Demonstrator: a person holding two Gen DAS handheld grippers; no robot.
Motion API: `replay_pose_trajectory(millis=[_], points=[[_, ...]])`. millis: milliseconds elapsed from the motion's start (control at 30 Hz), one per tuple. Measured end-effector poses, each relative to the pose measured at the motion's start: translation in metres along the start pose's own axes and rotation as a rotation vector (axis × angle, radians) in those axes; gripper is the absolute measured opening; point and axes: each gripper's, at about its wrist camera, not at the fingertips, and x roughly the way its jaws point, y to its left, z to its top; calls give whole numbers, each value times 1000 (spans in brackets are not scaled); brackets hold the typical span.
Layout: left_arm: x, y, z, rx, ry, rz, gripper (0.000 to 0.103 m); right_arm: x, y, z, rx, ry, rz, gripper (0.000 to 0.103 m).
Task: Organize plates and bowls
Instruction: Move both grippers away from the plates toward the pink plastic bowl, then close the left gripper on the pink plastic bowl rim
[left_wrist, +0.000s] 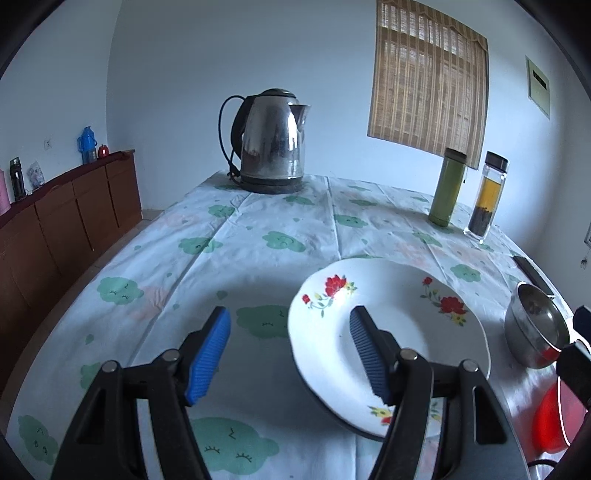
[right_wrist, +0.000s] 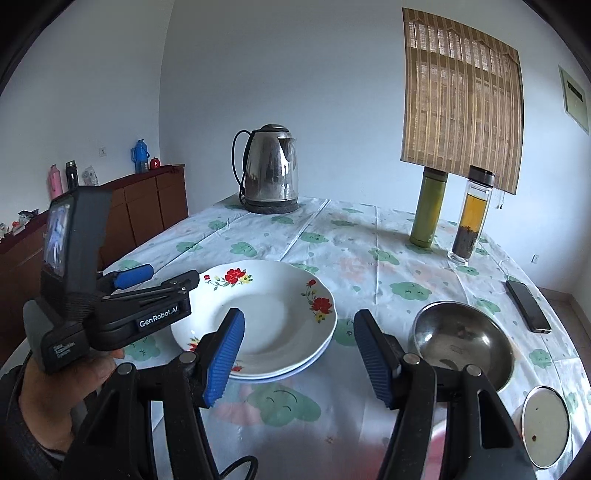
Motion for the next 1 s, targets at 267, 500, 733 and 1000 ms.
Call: replay_pose_trajectory(millis=[267, 500, 733, 1000], points=[[-46, -62, -13, 121, -1, -134, 68, -59, -52, -21, 28, -15, -74, 63], [-60, -121, -35, 200, 54, -278, 68, -89, -95, -47, 57, 10, -160, 63], [-70, -154, -48, 239, 79, -335, 68, -96, -123, -74, 84, 58, -199, 54], [-74, -174, -59, 264, 105, -381, 68, -95, -141, -93, 129, 95, -179, 44]])
